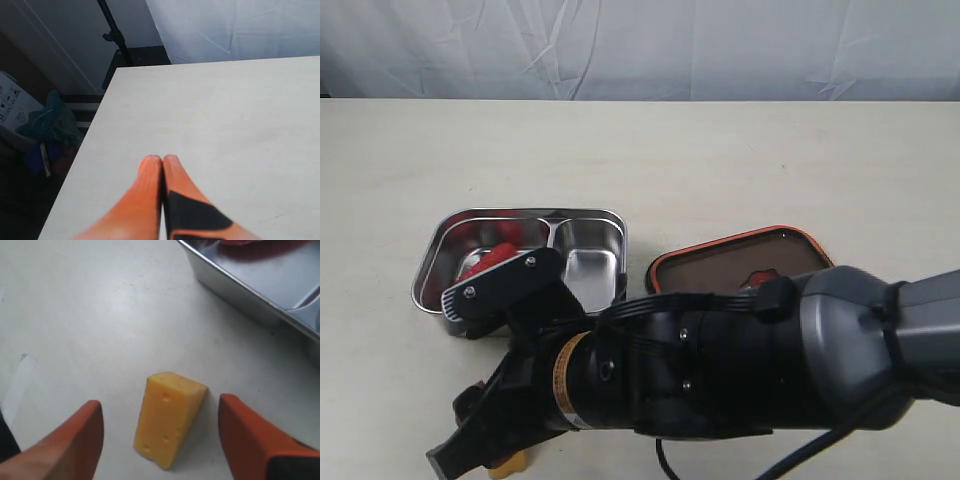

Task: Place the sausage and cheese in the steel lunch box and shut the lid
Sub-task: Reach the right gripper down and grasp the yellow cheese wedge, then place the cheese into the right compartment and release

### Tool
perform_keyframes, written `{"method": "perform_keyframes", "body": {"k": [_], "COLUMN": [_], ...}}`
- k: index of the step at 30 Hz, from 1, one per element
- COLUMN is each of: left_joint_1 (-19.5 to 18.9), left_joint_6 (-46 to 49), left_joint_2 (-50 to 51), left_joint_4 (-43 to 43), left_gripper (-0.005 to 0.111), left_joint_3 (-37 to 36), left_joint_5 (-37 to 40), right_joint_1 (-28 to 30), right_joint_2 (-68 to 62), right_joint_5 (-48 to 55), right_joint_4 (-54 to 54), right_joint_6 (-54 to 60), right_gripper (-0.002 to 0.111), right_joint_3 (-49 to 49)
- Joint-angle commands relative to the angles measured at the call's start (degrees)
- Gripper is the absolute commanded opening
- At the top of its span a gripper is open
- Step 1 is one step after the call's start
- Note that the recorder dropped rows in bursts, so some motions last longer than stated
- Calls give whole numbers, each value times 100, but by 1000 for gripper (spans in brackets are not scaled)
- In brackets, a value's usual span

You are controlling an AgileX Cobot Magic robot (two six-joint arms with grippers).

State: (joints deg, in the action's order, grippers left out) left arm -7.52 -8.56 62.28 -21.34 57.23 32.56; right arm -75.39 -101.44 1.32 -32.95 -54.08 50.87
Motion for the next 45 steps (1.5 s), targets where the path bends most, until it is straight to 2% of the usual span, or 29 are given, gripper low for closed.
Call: {"method": "perform_keyframes", "body": {"k": [1,7,15,22,24,25,28,29,30,36,40,45], "left_joint_1": [-36,-36,-36,-36,-36,-36,-36,-36,-36,-36,-36,-36], "left_joint_6": [-27,-27,-27,-27,-27,-27,-27,-27,-27,0,0,0], "left_joint_2": [-34,-34,-34,-34,-34,-34,-34,-34,-34,-34,-34,-34], "left_joint_4": [107,165,178,211,241,241,241,241,241,241,241,285], "left_gripper": [0,0,0,0,0,0,0,0,0,0,0,0], "left_joint_3": [25,25,25,25,25,25,25,25,25,25,25,25], "left_joint_5": [-123,-147,-147,-147,-156,-156,-156,-156,-156,-146,-146,-146], "right_joint_1": [-9,-9,-9,-9,-9,-9,-9,-9,-9,-9,30,531], "right_joint_2": [-24,-345,-888,-1219,-1243,-1243,-1190,-1146,-1097,-359,381,634], "right_joint_5": [-24,-404,-132,547,714,781,1009,1072,1161,1709,1956,1991], "right_joint_4": [181,324,354,354,367,399,522,521,532,355,-386,-1082], "right_joint_6": [17,17,17,30,30,30,30,30,30,137,167,-109], "right_gripper": [63,63,63,63,54,47,19,6,-1,0,0,0], "right_joint_3": [38,66,520,908,929,933,943,943,943,943,943,943]}}
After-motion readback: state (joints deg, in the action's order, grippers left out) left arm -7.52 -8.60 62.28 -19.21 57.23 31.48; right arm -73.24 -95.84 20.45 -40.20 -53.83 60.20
